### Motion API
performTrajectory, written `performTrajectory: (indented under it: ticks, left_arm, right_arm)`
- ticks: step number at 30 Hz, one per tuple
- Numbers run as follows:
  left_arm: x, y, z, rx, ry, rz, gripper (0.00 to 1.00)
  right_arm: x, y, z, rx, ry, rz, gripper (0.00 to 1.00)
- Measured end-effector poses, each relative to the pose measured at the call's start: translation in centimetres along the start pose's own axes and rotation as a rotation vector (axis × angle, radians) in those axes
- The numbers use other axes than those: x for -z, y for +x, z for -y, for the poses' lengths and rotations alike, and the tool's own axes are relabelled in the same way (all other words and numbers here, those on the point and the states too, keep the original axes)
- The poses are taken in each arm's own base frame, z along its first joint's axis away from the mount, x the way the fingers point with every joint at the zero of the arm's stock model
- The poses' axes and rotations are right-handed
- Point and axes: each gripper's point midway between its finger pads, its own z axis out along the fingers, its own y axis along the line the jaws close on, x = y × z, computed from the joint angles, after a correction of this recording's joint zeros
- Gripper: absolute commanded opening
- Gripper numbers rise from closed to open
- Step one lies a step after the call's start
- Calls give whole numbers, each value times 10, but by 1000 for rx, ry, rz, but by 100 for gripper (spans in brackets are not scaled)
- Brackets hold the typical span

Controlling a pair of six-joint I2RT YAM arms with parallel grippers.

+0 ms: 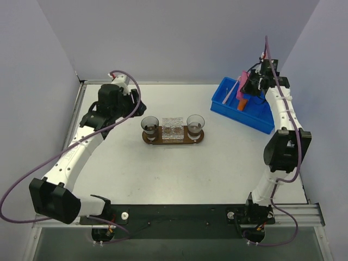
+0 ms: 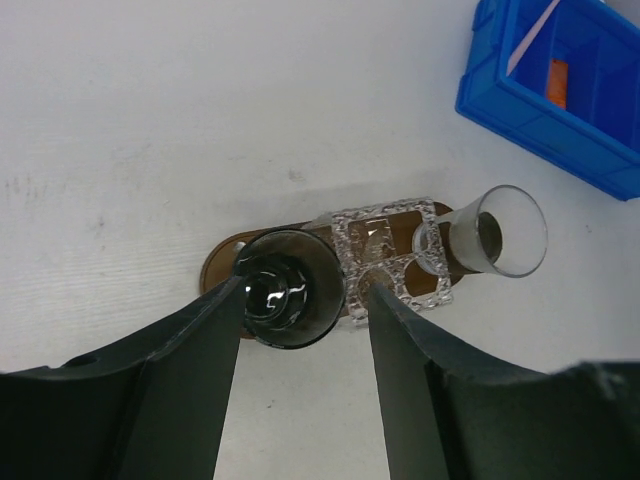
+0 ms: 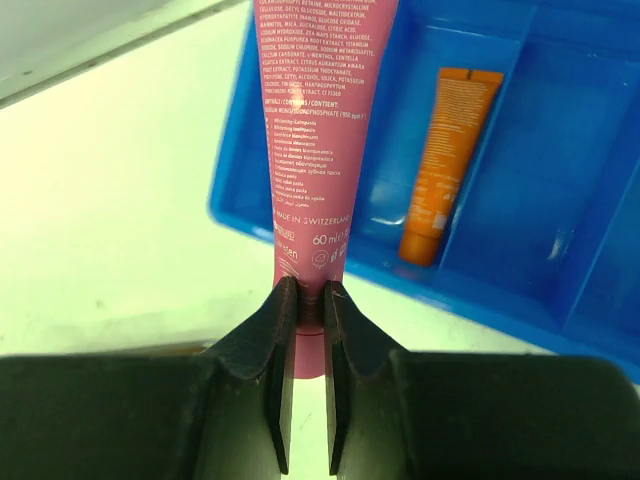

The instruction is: Prepare toiletry sets of a toothbrush and toothpaste on the tray

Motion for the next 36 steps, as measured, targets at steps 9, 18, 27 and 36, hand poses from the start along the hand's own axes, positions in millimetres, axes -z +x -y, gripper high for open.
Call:
performTrajectory:
  ticks: [9,18,27,36]
  left_arm:
    - [-37,-19,88,41,191,-19,62]
    - [-78,-29,146,246,351,-48,64]
    - [-93,-13,167,376,396,-121,66]
    - [-96,-3,167,451,403,-150,64]
  right_arm:
    - [73,20,-72,179,-169,70,0]
    - [103,92,-154,335,-377,-27,0]
    - [127,148,-212,420,-528,-94,0]
    - [133,153,-225,439,-569,-90,0]
